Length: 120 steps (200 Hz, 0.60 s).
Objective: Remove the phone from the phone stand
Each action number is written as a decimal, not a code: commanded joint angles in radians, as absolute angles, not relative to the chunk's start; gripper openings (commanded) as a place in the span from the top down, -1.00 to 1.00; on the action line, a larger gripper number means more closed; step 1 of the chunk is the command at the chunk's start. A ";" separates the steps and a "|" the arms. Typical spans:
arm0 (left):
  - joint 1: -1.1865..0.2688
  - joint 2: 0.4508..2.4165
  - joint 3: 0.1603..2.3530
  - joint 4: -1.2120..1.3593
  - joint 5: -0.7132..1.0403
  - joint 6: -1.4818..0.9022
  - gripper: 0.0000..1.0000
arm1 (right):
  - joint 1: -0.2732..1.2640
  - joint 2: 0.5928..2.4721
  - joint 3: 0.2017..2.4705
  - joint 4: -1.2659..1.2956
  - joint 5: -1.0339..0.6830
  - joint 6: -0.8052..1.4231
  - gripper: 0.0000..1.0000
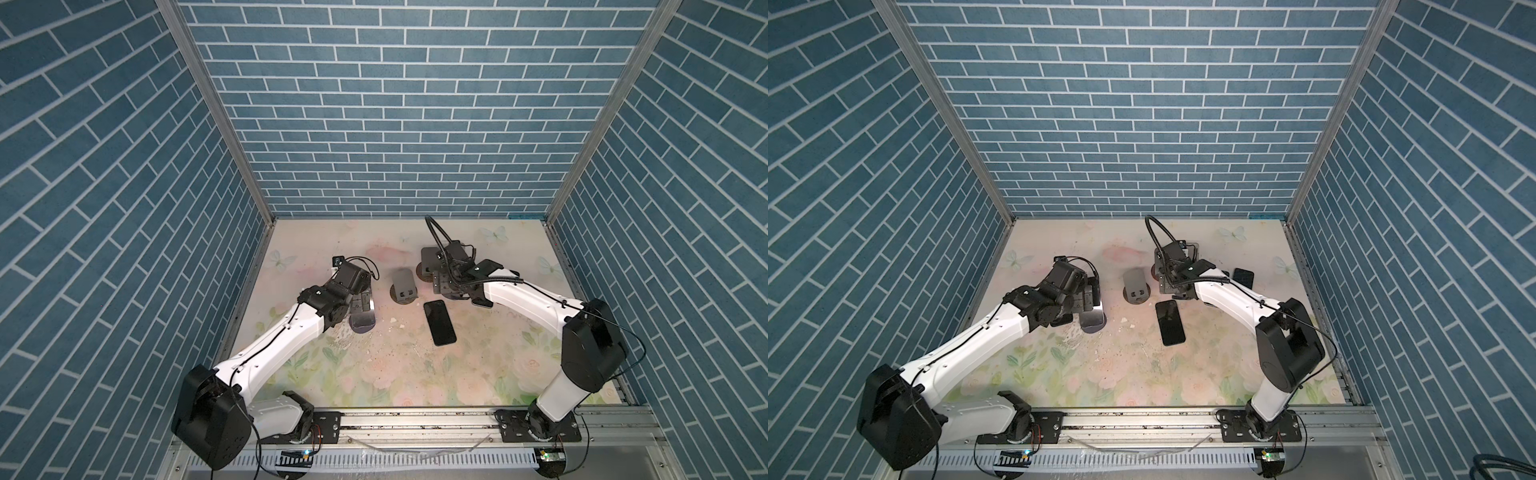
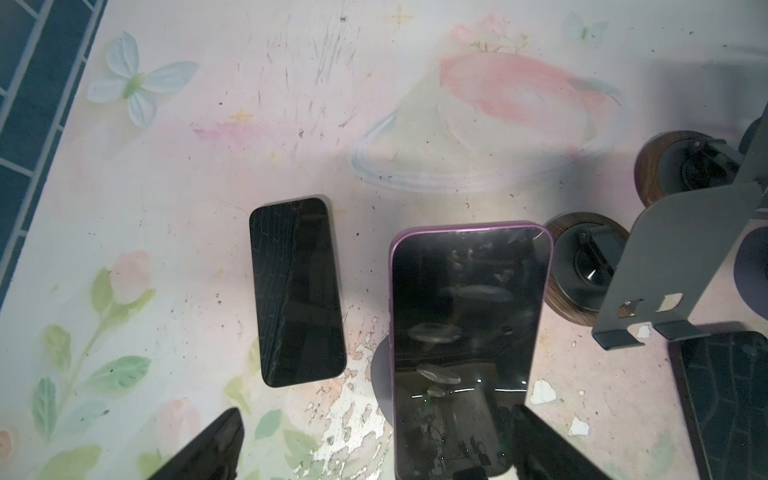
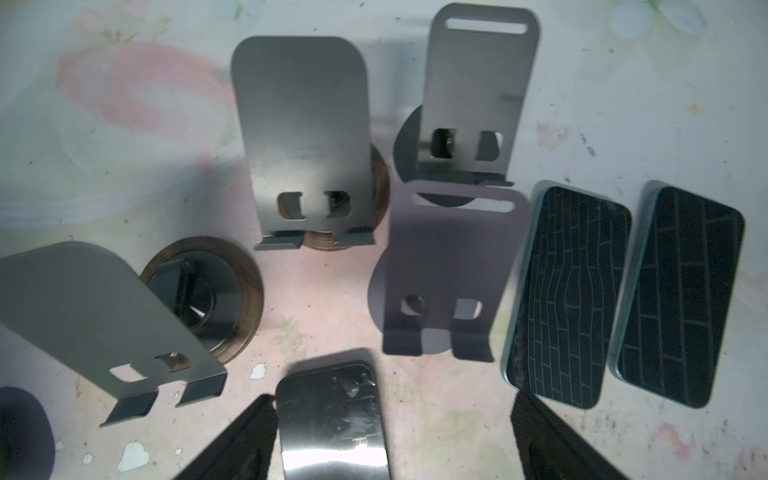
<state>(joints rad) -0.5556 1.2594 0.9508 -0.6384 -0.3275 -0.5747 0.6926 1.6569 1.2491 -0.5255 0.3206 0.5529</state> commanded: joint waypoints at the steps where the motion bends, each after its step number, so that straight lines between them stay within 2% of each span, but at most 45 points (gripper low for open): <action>1: -0.584 1.286 0.977 -0.626 -0.335 -0.625 -0.99 | 0.691 1.624 1.199 -0.523 0.348 0.592 -0.79; 120: -0.617 1.421 1.020 -0.591 -0.345 -0.660 -0.99 | 0.680 1.630 1.141 -0.482 0.344 0.591 -0.81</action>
